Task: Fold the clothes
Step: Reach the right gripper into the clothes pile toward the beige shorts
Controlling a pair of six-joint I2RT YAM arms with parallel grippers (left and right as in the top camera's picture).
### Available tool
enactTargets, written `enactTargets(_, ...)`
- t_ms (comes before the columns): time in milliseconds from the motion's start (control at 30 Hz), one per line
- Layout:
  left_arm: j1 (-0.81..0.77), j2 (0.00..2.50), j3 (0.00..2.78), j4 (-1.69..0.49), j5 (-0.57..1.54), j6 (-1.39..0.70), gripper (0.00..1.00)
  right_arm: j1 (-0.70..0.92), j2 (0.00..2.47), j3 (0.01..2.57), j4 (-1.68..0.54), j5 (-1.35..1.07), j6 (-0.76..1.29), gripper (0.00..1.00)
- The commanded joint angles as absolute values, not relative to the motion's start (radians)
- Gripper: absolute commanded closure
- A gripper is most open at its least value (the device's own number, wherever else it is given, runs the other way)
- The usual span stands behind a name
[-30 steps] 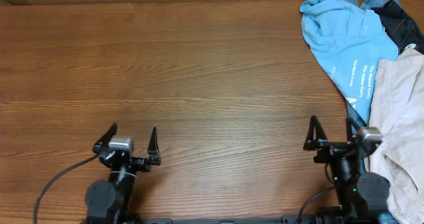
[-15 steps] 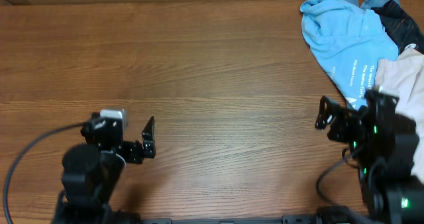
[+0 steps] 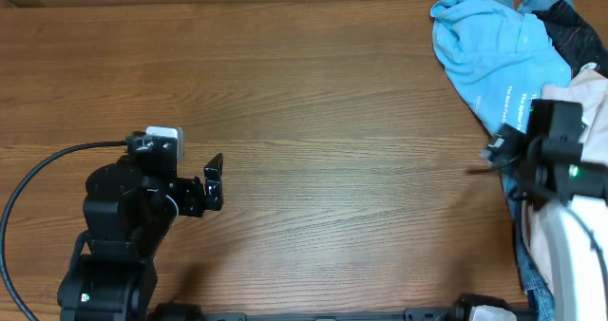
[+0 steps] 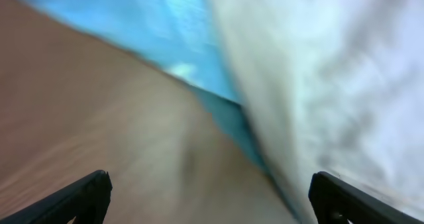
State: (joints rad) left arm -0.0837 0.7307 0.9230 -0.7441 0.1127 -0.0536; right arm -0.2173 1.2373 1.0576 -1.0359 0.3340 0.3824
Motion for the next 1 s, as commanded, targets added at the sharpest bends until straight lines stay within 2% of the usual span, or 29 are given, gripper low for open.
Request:
enactTargets(0, -0.084, 0.727, 0.949, -0.744, 0.131, -0.06, 0.0, -0.295, 1.341, 1.07, -1.053, 0.392, 0.472, 0.0)
enactTargets(233, -0.084, 0.728, 0.949, -0.743, 0.131, -0.06, 0.0, -0.388, 1.534, 1.046, -1.027, 0.373, 0.5, 0.0)
enactTargets(300, -0.084, 0.728, 0.949, -0.744, 0.131, -0.06, 0.0, -0.398, 1.562, 1.046, -1.024, 0.361, 0.499, 0.08)
enactTargets(333, -0.084, 0.728, 0.949, -0.744, 0.131, -0.06, 0.0, -0.402, 1.57, 1.046, -1.026, 0.362, 0.499, 0.14)
enactTargets(367, -0.084, 0.728, 0.949, -0.743, 0.131, -0.06, 0.0, -0.407, 1.574, 1.046, -1.028, 0.361, 0.499, 0.32)
enactTargets(400, -0.084, 0.728, 0.949, -0.743, 0.131, -0.06, 0.0, -0.411, 1.574, 1.046, -1.029, 0.36, 0.499, 0.56)
enactTargets(433, -0.084, 0.728, 0.949, -0.743, 0.131, -0.06, 0.0, -0.412, 1.573, 1.047, -1.031, 0.355, 0.5, 0.75)
enactTargets(467, -0.084, 0.728, 0.949, -0.743, 0.131, -0.06, 0.0, -0.413, 1.571, 1.049, -1.033, 0.344, 0.499, 0.83)
enactTargets(500, -0.084, 0.728, 0.949, -0.743, 0.131, -0.06, 0.0, -0.413, 1.57, 1.054, -1.037, 0.322, 0.499, 0.86)
enactTargets(567, -0.084, 0.728, 0.949, -0.742, 0.131, -0.06, 0.0, -0.41, 1.57, 1.083, -1.06, 0.257, 0.496, 0.87)
enactTargets(633, -0.084, 0.728, 0.949, -0.739, 0.131, -0.06, 0.0, -0.395, 1.566, 1.137, -1.092, 0.136, 0.408, 0.86)
enactTargets(800, -0.084, 0.728, 0.949, -0.728, 0.131, -0.06, 0.0, -0.321, 1.56, 1.346, -1.225, -0.211, 0.19, 0.78)
enactTargets(967, -0.084, 0.728, 0.949, -0.717, 0.131, -0.06, 0.0, -0.15, 1.56, 1.557, -1.324, -0.286, 0.169, 0.78)
